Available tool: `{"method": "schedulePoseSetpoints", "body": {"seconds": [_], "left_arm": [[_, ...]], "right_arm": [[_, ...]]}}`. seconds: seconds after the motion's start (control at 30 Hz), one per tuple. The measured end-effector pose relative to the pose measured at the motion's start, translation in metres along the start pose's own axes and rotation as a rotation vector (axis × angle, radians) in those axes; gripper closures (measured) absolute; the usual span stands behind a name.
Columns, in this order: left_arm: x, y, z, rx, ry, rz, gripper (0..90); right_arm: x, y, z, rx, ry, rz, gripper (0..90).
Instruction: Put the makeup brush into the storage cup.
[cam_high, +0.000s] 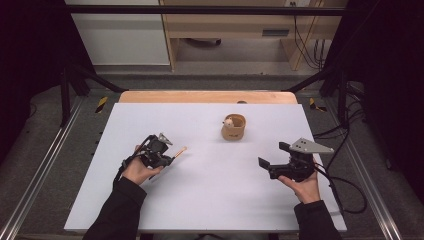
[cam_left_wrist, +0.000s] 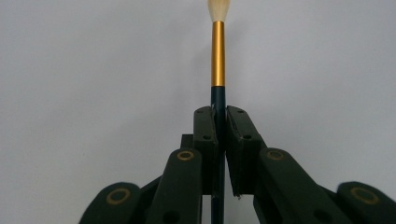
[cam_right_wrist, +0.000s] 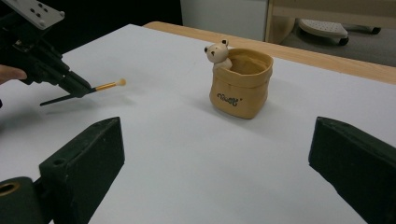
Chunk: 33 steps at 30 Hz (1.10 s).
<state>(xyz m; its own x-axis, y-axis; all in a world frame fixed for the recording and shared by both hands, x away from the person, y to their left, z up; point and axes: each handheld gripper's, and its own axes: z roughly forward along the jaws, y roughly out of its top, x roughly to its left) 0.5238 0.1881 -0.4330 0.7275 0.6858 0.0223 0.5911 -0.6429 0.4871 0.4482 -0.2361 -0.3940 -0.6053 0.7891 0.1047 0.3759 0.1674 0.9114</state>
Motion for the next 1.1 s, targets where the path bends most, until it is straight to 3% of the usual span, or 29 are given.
{"method": "schedulePoseSetpoints", "body": {"seconds": [0.33,0.4,1.1], "left_arm": [[-0.003,-0.004,-0.020,-0.101,0.004,-0.022,83.3],[-0.005,-0.006,-0.027,-0.143,0.004,-0.046,83.3],[-0.016,-0.020,-0.056,-0.354,0.069,-0.113,83.3]], "right_arm": [[0.000,0.000,-0.001,0.001,-0.001,-0.006,3.8],[-0.001,0.000,-0.002,-0.001,-0.001,-0.008,3.8],[0.000,0.000,-0.003,-0.005,-0.008,-0.011,3.8]]}}
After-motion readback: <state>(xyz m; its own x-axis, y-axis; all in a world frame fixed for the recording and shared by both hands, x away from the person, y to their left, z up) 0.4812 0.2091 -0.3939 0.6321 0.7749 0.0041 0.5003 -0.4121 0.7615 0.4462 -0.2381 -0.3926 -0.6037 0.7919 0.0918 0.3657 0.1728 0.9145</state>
